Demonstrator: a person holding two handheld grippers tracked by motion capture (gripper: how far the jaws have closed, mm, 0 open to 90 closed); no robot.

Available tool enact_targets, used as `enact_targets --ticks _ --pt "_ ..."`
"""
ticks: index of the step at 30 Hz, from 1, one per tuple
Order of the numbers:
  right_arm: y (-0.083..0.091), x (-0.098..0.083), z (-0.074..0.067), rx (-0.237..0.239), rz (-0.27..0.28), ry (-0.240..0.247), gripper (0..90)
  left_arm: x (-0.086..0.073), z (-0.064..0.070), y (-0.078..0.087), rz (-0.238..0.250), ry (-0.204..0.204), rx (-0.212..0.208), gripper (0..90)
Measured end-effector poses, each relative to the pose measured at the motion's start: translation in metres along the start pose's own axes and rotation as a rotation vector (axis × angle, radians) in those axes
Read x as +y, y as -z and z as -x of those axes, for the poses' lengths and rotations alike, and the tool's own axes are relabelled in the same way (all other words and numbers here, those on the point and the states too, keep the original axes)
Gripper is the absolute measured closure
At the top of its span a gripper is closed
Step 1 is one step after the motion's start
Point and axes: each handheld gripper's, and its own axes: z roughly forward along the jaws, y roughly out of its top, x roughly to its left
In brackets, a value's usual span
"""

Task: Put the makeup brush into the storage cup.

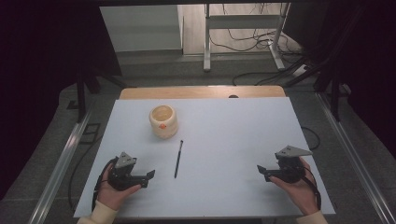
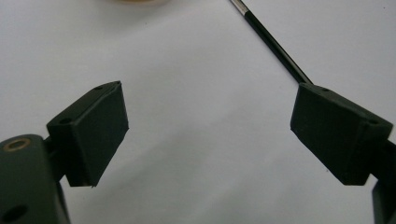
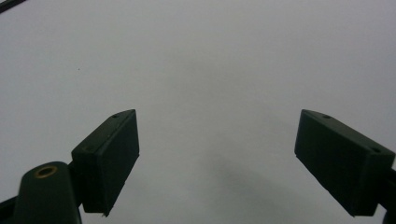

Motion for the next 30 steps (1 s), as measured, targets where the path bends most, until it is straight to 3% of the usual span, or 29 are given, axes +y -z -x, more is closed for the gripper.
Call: enact_targets --ticks 9,18,30 --pt "0.002 0.001 -0.001 -0.002 0.006 0.000 14.4 -0.002 0.001 0.004 0.005 0.005 0.005 11.9" --pt "-0.002 0.004 -0.005 0.004 0.003 0.015 14.4 -0.006 -0.003 0.013 0.008 0.058 0.008 12.2" --pt "0.000 0.003 -0.004 -0.003 0.007 0.013 14.3 -0.001 -0.001 0.010 0.010 0.057 0.011 11.0"
